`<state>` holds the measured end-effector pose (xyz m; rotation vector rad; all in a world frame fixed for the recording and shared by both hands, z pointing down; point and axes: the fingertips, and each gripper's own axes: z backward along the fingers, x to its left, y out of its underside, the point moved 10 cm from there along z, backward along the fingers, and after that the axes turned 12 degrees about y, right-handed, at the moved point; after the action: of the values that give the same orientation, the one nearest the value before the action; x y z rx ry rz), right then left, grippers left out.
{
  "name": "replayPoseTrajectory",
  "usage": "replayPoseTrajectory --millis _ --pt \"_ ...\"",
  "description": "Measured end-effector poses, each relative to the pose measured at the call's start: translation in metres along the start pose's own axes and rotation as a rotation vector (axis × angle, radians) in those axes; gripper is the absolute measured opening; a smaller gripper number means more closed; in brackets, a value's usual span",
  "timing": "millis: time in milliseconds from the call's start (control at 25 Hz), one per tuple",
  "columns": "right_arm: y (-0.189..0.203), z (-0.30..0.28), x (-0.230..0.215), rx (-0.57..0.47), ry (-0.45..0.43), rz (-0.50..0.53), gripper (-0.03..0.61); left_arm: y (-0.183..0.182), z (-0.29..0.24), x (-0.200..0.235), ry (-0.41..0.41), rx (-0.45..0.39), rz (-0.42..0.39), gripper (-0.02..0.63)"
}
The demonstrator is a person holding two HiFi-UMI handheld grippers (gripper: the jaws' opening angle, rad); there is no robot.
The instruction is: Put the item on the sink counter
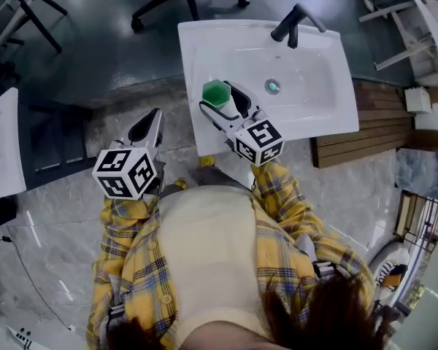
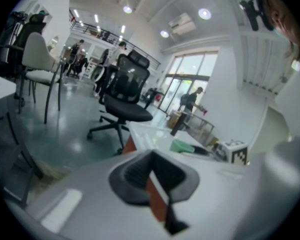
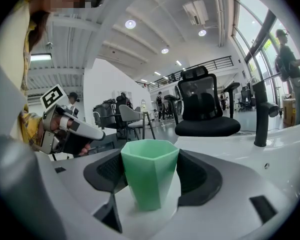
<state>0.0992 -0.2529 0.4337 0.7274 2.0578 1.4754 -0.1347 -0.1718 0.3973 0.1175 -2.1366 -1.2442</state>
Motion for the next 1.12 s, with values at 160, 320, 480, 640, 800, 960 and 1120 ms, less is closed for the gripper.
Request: replayPoseTrajectory --millis 160,320,480,640,800,960,1120 --pt "0.001 0.002 0.003 0.005 0.003 0.020 0.303 0.001 0.002 0.000 0.013 -0.006 -0.005 0.008" --pt "0.002 0.004 0.005 0.007 0.008 0.029 0.303 0.001 0.004 -0.001 0.025 -0.013 -0.007 0.008" --pt "0.002 0.006 0.006 0.015 0.008 0.046 0.302 0.000 0.007 -0.003 0.030 -0.016 -0.011 0.008" --pt "0.001 0.006 0.009 0.029 0.001 0.064 0.302 0.000 0.009 -0.005 0.037 -0.016 -0.017 0.008" --pt "-0.001 0.006 0.010 0.029 -0.003 0.052 0.304 -0.002 0.009 -0.006 0.045 -0.018 -0.022 0.009" --pt "-0.004 0.007 0.011 0.030 -0.001 0.055 0.304 -0.003 0.010 -0.007 0.055 -0.019 -0.027 0.009" --pt "-0.010 0.012 0.012 0.021 0.002 0.063 0.304 -0.003 0.012 -0.009 0.060 -0.022 -0.031 0.009"
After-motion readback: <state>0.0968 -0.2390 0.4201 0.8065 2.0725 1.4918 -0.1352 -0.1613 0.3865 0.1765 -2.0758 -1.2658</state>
